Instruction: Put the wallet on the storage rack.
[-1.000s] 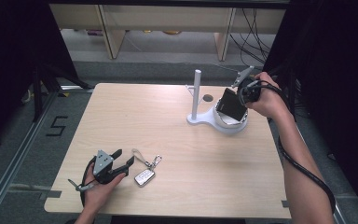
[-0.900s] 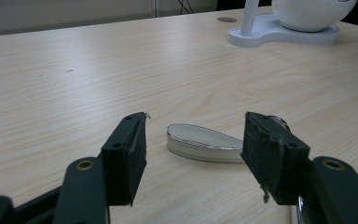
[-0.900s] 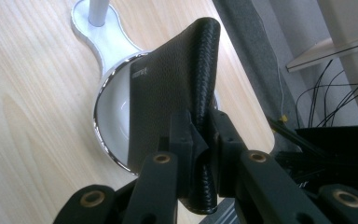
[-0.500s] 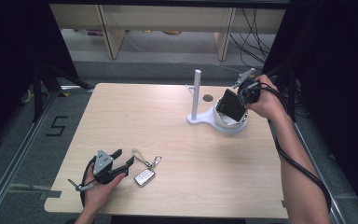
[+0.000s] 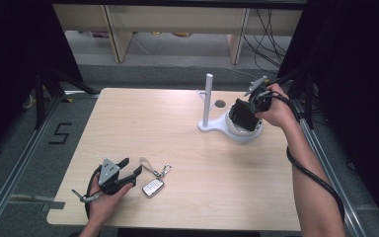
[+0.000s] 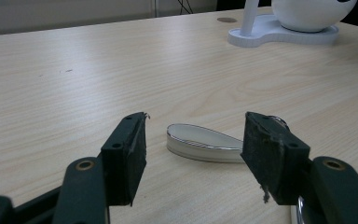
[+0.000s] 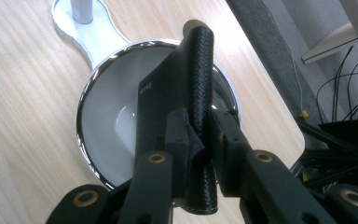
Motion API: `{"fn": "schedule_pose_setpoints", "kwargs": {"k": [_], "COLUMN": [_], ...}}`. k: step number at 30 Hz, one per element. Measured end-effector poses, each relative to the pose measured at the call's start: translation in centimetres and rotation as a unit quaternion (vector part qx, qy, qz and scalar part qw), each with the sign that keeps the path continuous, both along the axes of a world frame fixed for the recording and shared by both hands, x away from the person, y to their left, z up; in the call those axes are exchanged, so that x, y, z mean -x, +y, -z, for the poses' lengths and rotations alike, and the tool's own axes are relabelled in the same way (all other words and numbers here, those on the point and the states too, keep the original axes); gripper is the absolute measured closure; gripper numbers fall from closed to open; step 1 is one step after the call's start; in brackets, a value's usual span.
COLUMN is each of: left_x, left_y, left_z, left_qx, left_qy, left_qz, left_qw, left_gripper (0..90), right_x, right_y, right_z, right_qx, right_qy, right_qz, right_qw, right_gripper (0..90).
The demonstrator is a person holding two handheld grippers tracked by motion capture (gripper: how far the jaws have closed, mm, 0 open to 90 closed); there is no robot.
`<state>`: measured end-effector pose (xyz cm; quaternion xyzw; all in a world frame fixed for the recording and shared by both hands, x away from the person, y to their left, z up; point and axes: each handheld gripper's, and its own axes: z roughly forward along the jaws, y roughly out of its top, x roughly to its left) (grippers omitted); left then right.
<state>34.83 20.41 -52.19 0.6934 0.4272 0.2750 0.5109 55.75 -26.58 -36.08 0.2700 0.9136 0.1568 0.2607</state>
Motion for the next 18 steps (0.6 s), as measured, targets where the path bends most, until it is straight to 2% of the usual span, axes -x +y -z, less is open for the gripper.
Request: {"fn": "schedule_pose_setpoints", "kwargs": {"k": [4, 7, 8, 11, 14, 18], "left_x": [0.0, 0.0, 0.0, 0.0, 0.0, -0.1], "left_y": [0.0, 0.0, 0.0, 0.0, 0.0, 0.0], "left_z": [0.0, 0.0, 0.0, 0.0, 0.0, 0.0], "left_qx": [0.0, -0.001, -0.001, -0.001, 0.0, -0.001], "left_qy": [0.0, 0.0, 0.0, 0.0, 0.001, 0.005], "left_qz": [0.0, 0.001, 0.001, 0.0, 0.0, -0.001], "left_qw": [1.0, 1.0, 1.0, 1.0, 1.0, 1.0], "left_gripper": [39.2, 39.2, 39.2, 39.2, 39.2, 39.4], "right_x": [-0.1, -0.1, 0.0, 0.3, 1.0, 2.8], "right_y": [0.0, -0.1, -0.3, -0.6, -0.9, -1.6], "right_z": [0.2, 0.0, -0.2, -0.4, -0.8, -1.0], "right_qx": [-0.007, -0.012, -0.017, -0.024, -0.045, -0.081], "right_qy": [-0.003, -0.002, -0.004, -0.013, -0.026, -0.032], "right_qz": [0.011, 0.031, 0.046, 0.057, 0.073, 0.09], "right_qw": [0.9999, 0.9995, 0.9988, 0.998, 0.996, 0.9922], "right_gripper": [73.4, 67.8, 64.4, 62.1, 56.6, 53.5]}}
